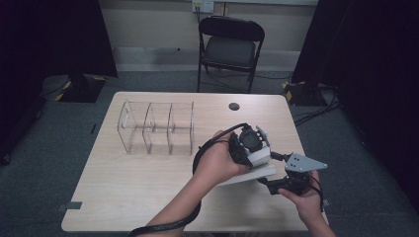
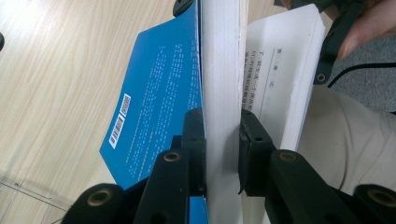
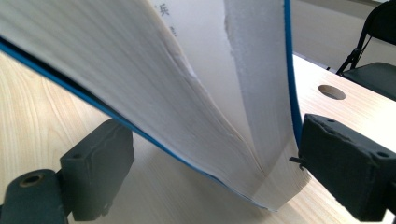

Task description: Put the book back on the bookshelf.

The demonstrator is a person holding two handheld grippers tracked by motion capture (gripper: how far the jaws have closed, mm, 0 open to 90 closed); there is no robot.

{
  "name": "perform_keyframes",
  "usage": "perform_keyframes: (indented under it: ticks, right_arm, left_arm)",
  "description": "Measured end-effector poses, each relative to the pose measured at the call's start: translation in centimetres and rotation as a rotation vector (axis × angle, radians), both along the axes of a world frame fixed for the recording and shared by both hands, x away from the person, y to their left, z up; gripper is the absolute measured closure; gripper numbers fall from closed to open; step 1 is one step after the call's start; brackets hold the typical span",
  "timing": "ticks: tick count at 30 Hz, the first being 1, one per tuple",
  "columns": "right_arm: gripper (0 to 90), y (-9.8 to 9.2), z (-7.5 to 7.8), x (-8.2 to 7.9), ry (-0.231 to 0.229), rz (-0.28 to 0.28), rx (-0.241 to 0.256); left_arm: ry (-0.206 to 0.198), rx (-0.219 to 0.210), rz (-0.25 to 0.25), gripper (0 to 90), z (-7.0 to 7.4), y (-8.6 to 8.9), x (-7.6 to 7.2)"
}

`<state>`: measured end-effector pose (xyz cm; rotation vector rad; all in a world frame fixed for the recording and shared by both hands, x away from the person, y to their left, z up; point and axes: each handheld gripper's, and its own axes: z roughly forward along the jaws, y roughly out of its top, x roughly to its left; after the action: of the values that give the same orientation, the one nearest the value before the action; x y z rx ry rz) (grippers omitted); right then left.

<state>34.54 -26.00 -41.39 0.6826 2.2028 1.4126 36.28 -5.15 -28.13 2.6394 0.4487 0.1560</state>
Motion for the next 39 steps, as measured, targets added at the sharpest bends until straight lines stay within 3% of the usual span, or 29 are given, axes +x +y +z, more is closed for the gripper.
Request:
perform_keyframes:
  ticks: [5, 14, 19, 24, 27, 28, 29, 30, 33, 34, 35, 36, 37, 38, 39]
  right_arm:
    - [10.3, -0.6, 0.1, 0.1, -0.002, -0.006, 0.012]
    - [10.2, -0.4, 0.6, 0.8, -0.018, 0.023, -0.021]
    - [9.9, 0.4, 1.3, 1.4, -0.034, 0.098, -0.066]
    - [10.5, 0.7, 1.1, 2.3, -0.012, 0.156, -0.041]
    - [12.8, 1.1, 1.1, 2.4, -0.017, 0.205, -0.058]
    - [34.4, 1.7, 1.2, 2.2, -0.036, 0.288, -0.089]
    - [34.4, 1.7, 1.2, 2.2, -0.036, 0.288, -0.089]
    - [48.5, 2.0, 1.3, 1.9, -0.048, 0.319, -0.092]
    - [51.7, 1.9, 1.2, 1.8, -0.051, 0.328, -0.087]
    - [52.1, 1.8, 1.2, 1.8, -0.047, 0.330, -0.081]
    - [52.2, 1.8, 1.1, 1.7, -0.045, 0.331, -0.079]
    - [52.2, 1.8, 1.1, 1.7, -0.045, 0.331, -0.079]
    - [52.2, 1.8, 1.1, 1.7, -0.038, 0.332, -0.077]
    - [52.3, 1.7, 1.1, 1.8, -0.029, 0.327, -0.065]
    - [52.3, 1.7, 1.1, 1.8, -0.029, 0.327, -0.065]
  left_arm:
    - [-0.004, 0.005, 0.003, 75.6, 0.1, -0.2, 0.1]
    - [0.004, 0.012, -0.010, 75.7, 0.3, -0.3, 0.3]
    - [0.017, 0.018, -0.037, 75.7, 0.9, -0.1, 0.8]
    - [0.030, -0.001, -0.049, 75.6, 0.9, 0.2, 1.2]
    - [0.039, 0.004, -0.053, 75.5, 0.7, 0.0, 1.1]
    - [0.019, 0.008, -0.082, 75.3, 0.7, -0.1, 0.9]
    - [0.019, 0.008, -0.082, 74.4, 0.7, -0.1, 0.9]
    - [-0.013, -0.015, -0.107, 72.3, 0.7, 0.0, 0.9]
    - [-0.028, -0.034, -0.107, 69.8, 0.7, 0.2, 0.9]
    - [-0.075, -0.054, -0.091, 55.6, 0.7, 0.6, 1.0]
    - [-0.066, -0.080, -0.081, 48.9, 0.7, 0.9, 1.0]
    - [-0.066, -0.080, -0.081, 47.2, 0.7, 0.9, 1.0]
    - [-0.073, -0.105, -0.077, 47.2, 0.8, 1.2, 1.0]
    - [-0.082, -0.121, -0.068, 41.3, 1.0, 1.4, 0.9]
    - [-0.066, -0.154, -0.044, 41.3, 1.4, 1.8, 0.9]
